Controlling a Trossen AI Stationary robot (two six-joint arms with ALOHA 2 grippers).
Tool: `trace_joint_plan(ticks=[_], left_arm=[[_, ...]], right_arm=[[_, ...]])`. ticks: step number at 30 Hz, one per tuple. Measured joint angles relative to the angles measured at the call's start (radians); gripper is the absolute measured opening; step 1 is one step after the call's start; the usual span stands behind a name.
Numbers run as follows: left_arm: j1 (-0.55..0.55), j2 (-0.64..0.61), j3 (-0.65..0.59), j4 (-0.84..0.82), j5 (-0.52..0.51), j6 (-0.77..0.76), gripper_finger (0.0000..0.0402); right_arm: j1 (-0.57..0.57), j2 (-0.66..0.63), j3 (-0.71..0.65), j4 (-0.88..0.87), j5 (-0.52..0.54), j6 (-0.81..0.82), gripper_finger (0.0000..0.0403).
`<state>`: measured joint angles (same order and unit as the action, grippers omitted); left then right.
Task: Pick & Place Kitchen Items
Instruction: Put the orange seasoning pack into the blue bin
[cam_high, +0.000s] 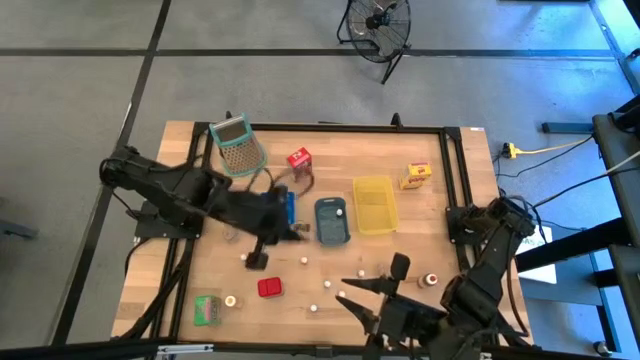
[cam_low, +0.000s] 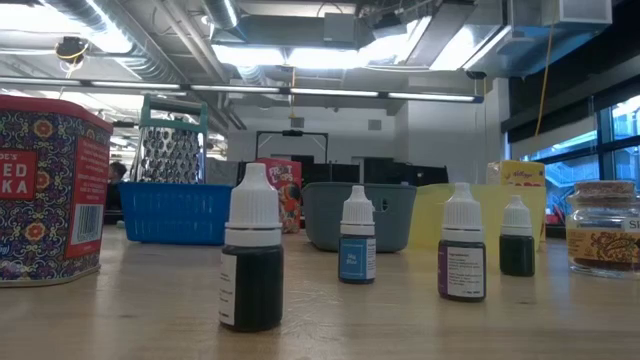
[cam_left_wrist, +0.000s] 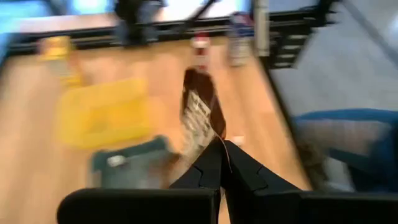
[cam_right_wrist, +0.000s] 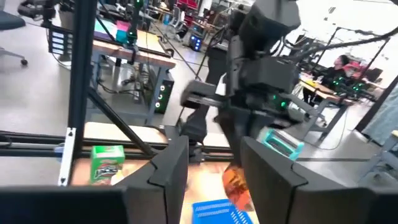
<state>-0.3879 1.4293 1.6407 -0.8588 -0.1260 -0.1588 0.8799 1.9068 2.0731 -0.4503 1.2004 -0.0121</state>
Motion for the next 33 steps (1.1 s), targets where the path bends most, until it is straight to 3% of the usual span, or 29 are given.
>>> trace_joint_plan(ticks=[5,9,13,19,22,24,33], left_arm=[[-0.029,-0.020,-0.001,-0.060,-0.129,0.028,0.0001],[-0.032,-0.013,-0.001,-0.035,-0.054,0.024,0.0001],[-0.032,-0.041,-0.001,-0.085,-0.169,0.034,0.0001],[0.017,-0.065,-0.021,-0.189,-0.184,0.001,0.0001],[0.043,-0.108,-0.112,-0.182,-0.210,-0.026,0.0001],[0.060,-0.142,-0.194,-0.157,-0.169,-0.038,0.0001],[0.152,-0.446,-0.593,0.179,-0.136,0.005,0.0001]], right_arm=[[0.000,0.000,0.000,-0.009,-0.001,0.028,0.0133],[-0.007,0.000,0.000,-0.029,-0.087,0.058,0.0128],[-0.014,0.000,0.000,-0.024,-0.138,0.083,0.0128],[-0.014,0.000,0.000,-0.049,-0.143,0.115,0.0128],[-0.015,0.000,0.000,-0.074,-0.182,0.145,0.0128],[-0.017,0.004,0.000,-0.076,-0.206,0.147,0.0128],[-0.037,0.025,-0.001,-0.084,-0.297,0.163,0.0128]])
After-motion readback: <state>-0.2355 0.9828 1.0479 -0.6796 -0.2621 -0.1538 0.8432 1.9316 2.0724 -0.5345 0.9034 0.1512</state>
